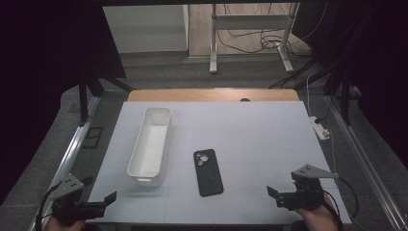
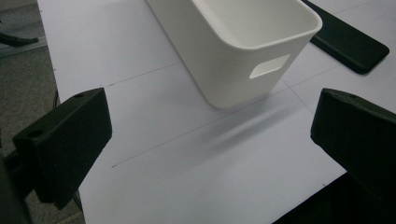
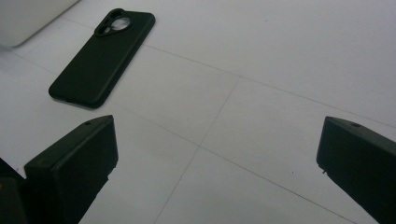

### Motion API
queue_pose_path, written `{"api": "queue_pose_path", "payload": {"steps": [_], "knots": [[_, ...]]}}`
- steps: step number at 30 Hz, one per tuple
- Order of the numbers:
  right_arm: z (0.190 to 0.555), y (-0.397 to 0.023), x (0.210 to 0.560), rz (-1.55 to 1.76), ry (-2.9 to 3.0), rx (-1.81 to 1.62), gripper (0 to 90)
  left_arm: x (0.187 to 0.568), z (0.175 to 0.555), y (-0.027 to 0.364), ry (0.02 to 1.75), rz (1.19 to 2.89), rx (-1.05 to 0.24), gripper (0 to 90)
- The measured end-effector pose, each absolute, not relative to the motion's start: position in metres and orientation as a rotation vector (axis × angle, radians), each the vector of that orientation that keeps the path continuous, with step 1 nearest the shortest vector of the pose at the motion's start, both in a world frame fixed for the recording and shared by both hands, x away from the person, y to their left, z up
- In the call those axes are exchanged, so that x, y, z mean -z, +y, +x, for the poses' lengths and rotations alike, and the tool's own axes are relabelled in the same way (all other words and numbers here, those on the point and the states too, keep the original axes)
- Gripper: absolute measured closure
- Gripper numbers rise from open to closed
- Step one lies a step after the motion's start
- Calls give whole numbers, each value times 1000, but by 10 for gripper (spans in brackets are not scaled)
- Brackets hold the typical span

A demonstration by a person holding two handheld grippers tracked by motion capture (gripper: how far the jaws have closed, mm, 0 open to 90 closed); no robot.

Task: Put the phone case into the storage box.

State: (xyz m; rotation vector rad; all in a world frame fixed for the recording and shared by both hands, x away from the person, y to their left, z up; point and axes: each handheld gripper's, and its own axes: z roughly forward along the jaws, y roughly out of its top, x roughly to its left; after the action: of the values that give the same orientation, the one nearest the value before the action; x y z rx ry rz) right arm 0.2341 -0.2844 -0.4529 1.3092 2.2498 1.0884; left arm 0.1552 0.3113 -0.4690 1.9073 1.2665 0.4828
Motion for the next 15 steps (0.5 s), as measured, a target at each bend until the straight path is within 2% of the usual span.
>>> {"api": "queue_pose_path", "payload": {"steps": [15], "knots": [[236, -285, 454, 1341, 2254, -1083, 0, 470, 157, 314, 1270, 1905, -445, 10]]}}
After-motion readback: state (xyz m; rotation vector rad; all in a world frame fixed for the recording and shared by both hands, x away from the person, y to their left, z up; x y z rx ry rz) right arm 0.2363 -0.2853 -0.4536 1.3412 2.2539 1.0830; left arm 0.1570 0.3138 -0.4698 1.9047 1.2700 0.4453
